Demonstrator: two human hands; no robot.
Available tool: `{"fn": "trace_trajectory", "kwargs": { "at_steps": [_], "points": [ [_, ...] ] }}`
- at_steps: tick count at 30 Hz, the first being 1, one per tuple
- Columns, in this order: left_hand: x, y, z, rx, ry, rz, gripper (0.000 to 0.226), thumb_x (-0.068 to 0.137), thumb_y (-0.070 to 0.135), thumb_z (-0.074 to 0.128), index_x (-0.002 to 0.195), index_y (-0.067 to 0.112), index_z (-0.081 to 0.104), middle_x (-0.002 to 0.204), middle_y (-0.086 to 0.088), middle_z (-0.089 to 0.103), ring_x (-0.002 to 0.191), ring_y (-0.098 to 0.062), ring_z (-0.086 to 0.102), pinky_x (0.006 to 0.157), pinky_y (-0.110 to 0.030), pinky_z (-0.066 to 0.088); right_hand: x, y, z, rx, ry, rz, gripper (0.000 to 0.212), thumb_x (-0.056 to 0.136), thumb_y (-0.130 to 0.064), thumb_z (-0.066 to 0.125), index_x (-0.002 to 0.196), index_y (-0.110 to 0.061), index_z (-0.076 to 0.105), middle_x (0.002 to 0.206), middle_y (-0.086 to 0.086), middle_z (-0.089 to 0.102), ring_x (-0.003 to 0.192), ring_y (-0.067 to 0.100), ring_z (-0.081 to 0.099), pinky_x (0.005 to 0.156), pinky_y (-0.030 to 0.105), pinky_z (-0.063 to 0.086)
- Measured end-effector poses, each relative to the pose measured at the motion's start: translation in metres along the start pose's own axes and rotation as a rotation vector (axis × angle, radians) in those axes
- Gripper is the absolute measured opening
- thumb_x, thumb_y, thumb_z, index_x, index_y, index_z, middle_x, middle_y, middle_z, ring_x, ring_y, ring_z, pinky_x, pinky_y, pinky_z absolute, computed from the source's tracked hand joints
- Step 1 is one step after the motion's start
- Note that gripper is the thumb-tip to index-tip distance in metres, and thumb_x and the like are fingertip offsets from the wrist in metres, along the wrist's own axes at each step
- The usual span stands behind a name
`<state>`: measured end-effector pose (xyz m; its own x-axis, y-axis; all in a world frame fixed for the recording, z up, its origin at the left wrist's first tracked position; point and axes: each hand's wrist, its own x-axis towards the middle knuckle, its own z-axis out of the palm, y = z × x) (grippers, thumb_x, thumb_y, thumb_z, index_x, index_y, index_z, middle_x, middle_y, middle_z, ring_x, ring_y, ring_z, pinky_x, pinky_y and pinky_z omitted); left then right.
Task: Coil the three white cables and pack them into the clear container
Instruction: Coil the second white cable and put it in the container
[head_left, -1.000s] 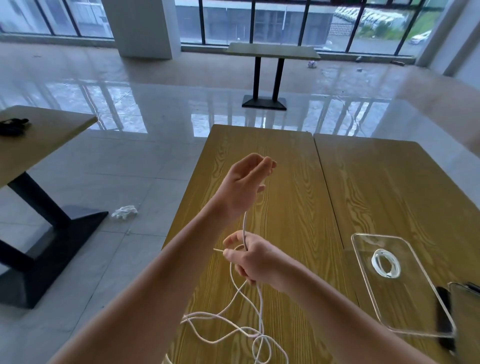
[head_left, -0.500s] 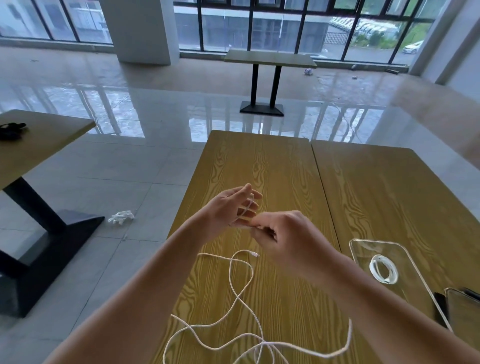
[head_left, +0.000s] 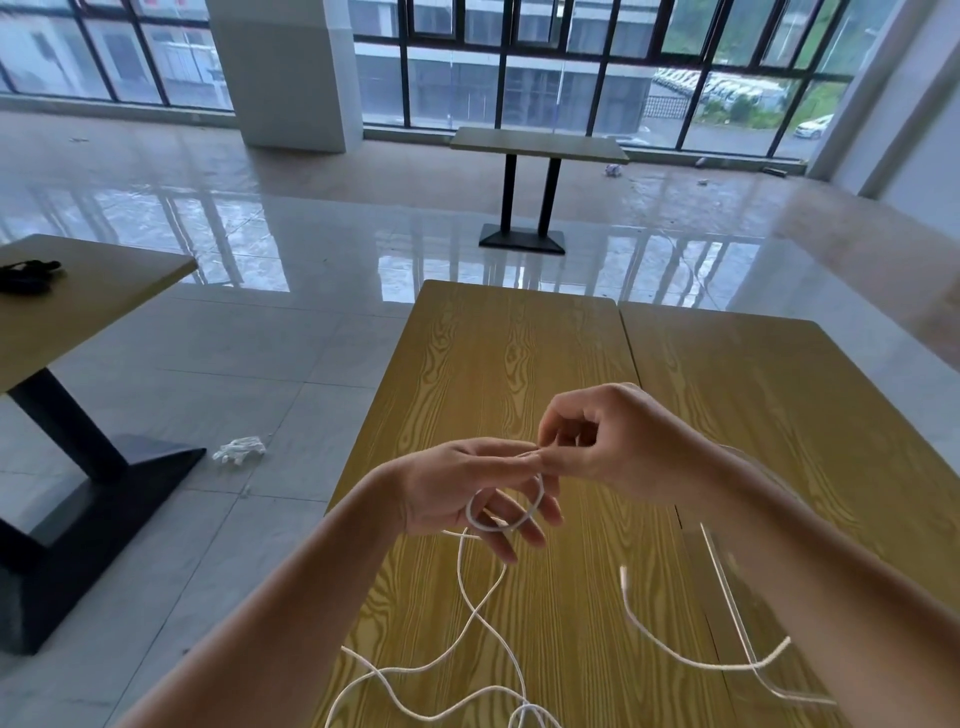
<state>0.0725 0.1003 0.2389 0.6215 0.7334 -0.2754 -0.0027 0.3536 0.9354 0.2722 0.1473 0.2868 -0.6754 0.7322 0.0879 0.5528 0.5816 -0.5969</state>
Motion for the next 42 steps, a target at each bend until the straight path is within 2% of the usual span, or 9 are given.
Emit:
{"fn": "trace_trajectory", "kwargs": {
  "at_steps": [4, 8, 11, 16, 23, 27, 31, 36, 42],
  "points": [
    [-0.008, 0.003, 0.0, -0.114, -0.064, 0.093, 0.035, 0.098, 0.04, 0.048, 0.109, 0.009, 0.062, 0.108, -0.018, 0.067, 0.097, -0.037, 0.067, 0.072, -0.043, 0.06, -0.005, 0.013, -0.014, 0.151, -0.064, 0.024, 0.005, 0.085, -0.036, 0.076, 0.088, -0.034, 0.074, 0.069, -0.019, 0.066, 0.061, -0.003, 0.059, 0.058, 0.013, 0.047],
    [-0.011, 0.004, -0.006, -0.226, 0.107, 0.263, 0.028, 0.099, 0.032, 0.048, 0.104, 0.01, 0.064, 0.11, -0.019, 0.068, 0.101, -0.038, 0.067, 0.075, -0.046, 0.059, -0.01, 0.029, -0.023, 0.16, 0.118, 0.079, 0.019, 0.088, -0.018, 0.074, 0.087, -0.037, 0.074, 0.07, -0.014, 0.068, 0.063, 0.002, 0.062, 0.063, 0.022, 0.053],
    [-0.008, 0.004, -0.004, -0.275, 0.201, 0.355, 0.023, 0.096, 0.028, 0.054, 0.103, 0.011, 0.068, 0.115, -0.02, 0.069, 0.105, -0.038, 0.068, 0.078, -0.047, 0.058, -0.013, 0.034, -0.019, 0.135, 0.271, 0.101, 0.021, 0.09, -0.018, 0.071, 0.086, -0.038, 0.072, 0.072, -0.008, 0.071, 0.066, 0.009, 0.067, 0.067, 0.03, 0.059],
    [0.005, 0.013, 0.006, -0.418, 0.494, 0.46, 0.03, 0.102, 0.026, 0.044, 0.104, 0.01, 0.069, 0.11, -0.018, 0.073, 0.099, -0.035, 0.072, 0.074, -0.043, 0.06, -0.013, 0.03, 0.007, 0.188, 0.491, 0.177, 0.022, 0.096, -0.013, 0.063, 0.086, -0.032, 0.068, 0.062, -0.004, 0.064, 0.045, -0.001, 0.056, 0.045, 0.014, 0.047],
    [0.023, 0.021, 0.017, -0.429, 0.739, 0.472, 0.029, 0.106, 0.022, 0.038, 0.117, 0.015, 0.065, 0.112, -0.017, 0.071, 0.102, -0.028, 0.071, 0.079, -0.041, 0.061, -0.009, 0.019, 0.023, 0.202, 0.4, 0.282, 0.017, 0.1, -0.015, 0.055, 0.097, -0.02, 0.071, 0.059, -0.01, 0.055, 0.038, -0.004, 0.047, 0.036, 0.01, 0.032],
    [0.032, 0.029, 0.02, -0.482, 0.74, 0.513, 0.032, 0.107, 0.02, 0.034, 0.117, 0.015, 0.064, 0.118, -0.02, 0.069, 0.111, -0.031, 0.067, 0.088, -0.04, 0.058, -0.005, 0.016, 0.028, 0.26, 0.338, 0.319, 0.026, 0.101, -0.017, 0.053, 0.084, -0.032, 0.066, 0.056, -0.008, 0.055, 0.036, -0.002, 0.042, 0.036, 0.013, 0.033],
    [0.038, 0.036, 0.021, -0.499, 0.716, 0.572, 0.035, 0.108, 0.023, 0.031, 0.114, 0.019, 0.065, 0.109, -0.018, 0.071, 0.107, -0.035, 0.069, 0.087, -0.043, 0.058, 0.0, 0.01, 0.032, 0.318, 0.313, 0.356, 0.029, 0.101, -0.021, 0.053, 0.08, -0.035, 0.066, 0.056, -0.007, 0.058, 0.036, -0.002, 0.043, 0.037, 0.014, 0.035],
    [0.048, 0.043, 0.023, -0.434, 0.732, 0.637, 0.03, 0.106, 0.024, 0.037, 0.108, 0.029, 0.067, 0.102, -0.01, 0.066, 0.094, -0.027, 0.07, 0.079, -0.043, 0.06, 0.0, 0.007, 0.037, 0.48, 0.275, 0.385, 0.024, 0.103, -0.026, 0.05, 0.092, -0.038, 0.067, 0.057, -0.004, 0.062, 0.038, 0.003, 0.042, 0.038, 0.02, 0.035],
    [0.046, 0.052, 0.009, -0.317, 0.843, 0.707, 0.032, 0.103, 0.019, 0.046, 0.103, 0.046, 0.063, 0.114, -0.01, 0.049, 0.103, -0.026, 0.061, 0.071, -0.042, 0.06, -0.017, 0.013, 0.047, 0.535, 0.156, 0.376, 0.032, 0.103, -0.021, 0.05, 0.119, -0.048, 0.056, 0.066, -0.003, 0.066, 0.053, 0.018, 0.049, 0.048, 0.03, 0.045]
  ]
}}
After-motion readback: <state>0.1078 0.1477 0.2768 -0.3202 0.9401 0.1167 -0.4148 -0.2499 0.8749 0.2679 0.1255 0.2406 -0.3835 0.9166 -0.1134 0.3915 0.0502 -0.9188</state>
